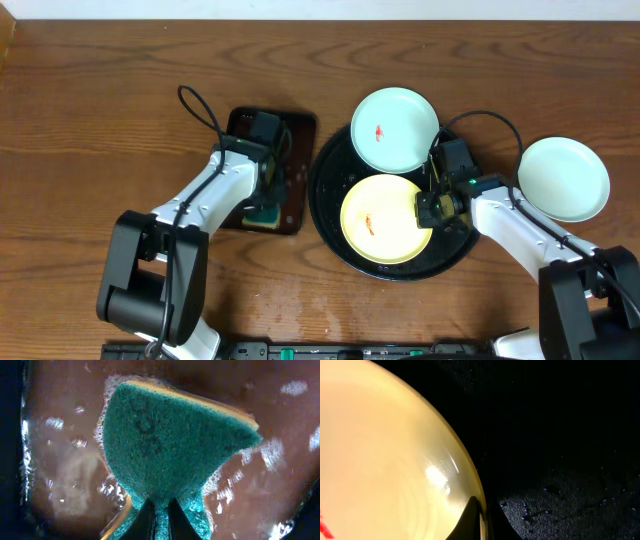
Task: Clean dirty plates on tray and stack at the side
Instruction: 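Dip the sponge in the black tray water with the left gripper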
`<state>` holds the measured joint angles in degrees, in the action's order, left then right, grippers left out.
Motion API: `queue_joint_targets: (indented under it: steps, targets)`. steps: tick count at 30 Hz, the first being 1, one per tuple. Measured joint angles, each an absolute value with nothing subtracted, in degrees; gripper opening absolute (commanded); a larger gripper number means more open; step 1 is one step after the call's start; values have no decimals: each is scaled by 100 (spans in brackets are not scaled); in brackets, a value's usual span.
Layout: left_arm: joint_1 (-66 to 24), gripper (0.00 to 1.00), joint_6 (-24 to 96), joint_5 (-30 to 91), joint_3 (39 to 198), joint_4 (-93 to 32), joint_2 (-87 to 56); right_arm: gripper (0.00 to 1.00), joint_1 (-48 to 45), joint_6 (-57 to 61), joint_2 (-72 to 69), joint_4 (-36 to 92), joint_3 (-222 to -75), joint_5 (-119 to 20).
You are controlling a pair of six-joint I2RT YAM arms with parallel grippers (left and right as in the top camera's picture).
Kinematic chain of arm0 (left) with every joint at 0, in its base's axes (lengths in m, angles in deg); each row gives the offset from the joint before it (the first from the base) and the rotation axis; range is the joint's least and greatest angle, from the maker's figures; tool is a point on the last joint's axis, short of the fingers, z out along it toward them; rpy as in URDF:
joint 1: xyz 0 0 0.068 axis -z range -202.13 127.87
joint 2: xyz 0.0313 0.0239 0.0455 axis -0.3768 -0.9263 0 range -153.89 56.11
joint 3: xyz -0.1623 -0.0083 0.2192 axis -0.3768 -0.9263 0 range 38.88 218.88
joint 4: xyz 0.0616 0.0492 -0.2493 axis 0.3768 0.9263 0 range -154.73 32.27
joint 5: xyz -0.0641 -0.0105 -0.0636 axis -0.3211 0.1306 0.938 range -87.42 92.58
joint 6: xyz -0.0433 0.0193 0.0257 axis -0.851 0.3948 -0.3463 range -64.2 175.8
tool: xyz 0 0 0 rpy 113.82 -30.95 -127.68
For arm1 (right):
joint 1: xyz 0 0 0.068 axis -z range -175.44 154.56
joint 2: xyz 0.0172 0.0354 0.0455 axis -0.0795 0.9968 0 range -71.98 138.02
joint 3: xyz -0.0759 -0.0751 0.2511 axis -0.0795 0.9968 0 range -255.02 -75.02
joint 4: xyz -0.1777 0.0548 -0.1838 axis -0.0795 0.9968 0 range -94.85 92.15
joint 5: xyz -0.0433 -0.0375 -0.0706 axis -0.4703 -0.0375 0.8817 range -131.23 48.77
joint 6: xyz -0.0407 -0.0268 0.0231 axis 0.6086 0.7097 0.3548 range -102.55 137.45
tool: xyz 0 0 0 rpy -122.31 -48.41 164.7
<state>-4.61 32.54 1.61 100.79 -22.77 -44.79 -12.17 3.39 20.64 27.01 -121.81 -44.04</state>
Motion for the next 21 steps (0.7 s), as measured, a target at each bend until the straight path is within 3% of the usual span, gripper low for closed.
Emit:
queue_joint_targets:
  steps: [1, 3, 5, 11, 16, 18, 19, 21]
  targets:
    - [-461, 9, 3254, 174, 10122, -2183, -4459, 1, -1217, 339, 2062, 2701, -12181, -4404]
    - [-461, 43, 3284, 192, 10203, -2006, -4383, 1, -1217, 339, 2062, 2701, -12181, -4404]
    - [-461, 53, 3299, 214, 10240, -1906, -4271, 1, -1217, 339, 2064, 2701, -12181, -4404]
    - [-461, 57, 3293, 225, 10238, -1995, -4046, 1, -1217, 339, 2064, 2701, -12181, -4406]
    - [-461, 49, 3243, 225, 9823, -2496, -4092, 1, -1217, 339, 2064, 2701, -12181, -4404]
    - [-461, 27, 3166, 225, 9685, -2625, -4171, 1, -1217, 339, 2062, 2701, -12181, -4406]
    - [-461, 11, 3133, 225, 9615, -2703, -4217, 1, -1217, 339, 2062, 2701, -12181, -4406]
    - [-461, 8, 3162, 229, 9587, -2760, -4239, 1, -1217, 339, 2062, 2701, -12181, -4408]
